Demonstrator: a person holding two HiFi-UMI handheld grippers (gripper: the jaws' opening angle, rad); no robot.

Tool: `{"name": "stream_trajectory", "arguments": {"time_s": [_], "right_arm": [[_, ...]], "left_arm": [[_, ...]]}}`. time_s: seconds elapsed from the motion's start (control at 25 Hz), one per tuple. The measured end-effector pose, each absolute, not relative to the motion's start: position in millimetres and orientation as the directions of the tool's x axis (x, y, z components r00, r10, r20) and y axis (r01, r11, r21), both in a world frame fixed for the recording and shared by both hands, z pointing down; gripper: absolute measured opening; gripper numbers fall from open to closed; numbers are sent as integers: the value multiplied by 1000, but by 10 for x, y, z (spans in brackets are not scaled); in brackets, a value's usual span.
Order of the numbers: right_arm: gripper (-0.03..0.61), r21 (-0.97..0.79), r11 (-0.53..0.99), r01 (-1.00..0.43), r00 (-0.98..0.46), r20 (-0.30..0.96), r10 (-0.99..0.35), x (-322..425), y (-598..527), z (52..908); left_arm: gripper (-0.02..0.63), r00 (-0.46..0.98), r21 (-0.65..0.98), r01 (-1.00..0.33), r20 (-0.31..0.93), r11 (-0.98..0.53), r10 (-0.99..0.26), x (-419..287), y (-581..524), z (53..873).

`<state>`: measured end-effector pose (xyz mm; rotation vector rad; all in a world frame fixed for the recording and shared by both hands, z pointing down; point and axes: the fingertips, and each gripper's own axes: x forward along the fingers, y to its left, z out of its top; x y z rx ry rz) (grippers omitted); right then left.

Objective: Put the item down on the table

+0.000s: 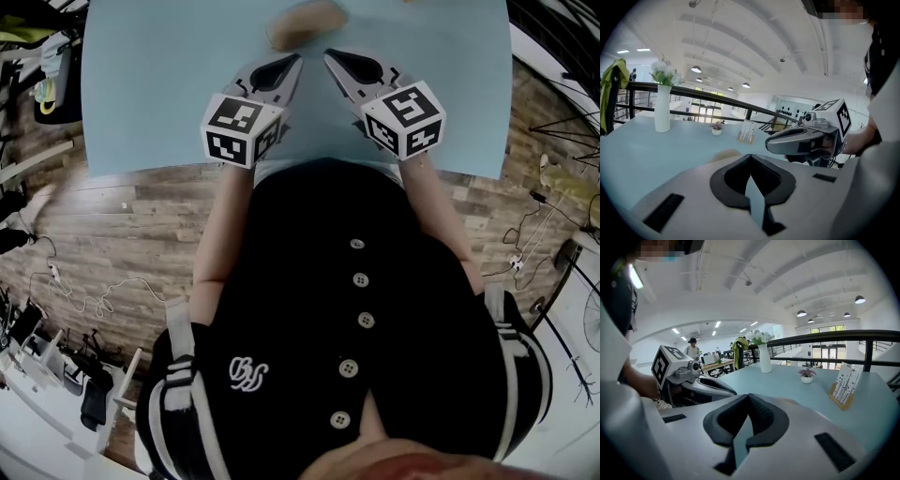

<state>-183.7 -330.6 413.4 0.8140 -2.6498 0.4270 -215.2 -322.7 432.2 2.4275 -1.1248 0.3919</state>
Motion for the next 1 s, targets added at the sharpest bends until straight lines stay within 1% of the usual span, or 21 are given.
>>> {"name": "stream_trajectory", "arguments": {"time_s": [0.36, 1.0], "right_arm": [[12, -182, 796, -578, -779, 414, -471, -1849, -3281, 4188], [12, -196, 798, -570, -785, 419, -457, -1890, -3280, 4196]], "left_arm": [[9, 642, 267, -761, 438, -591, -629, -2137, -3156, 4355], [9, 633, 285, -770, 447, -570, -632, -2192, -3183, 4393]]}}
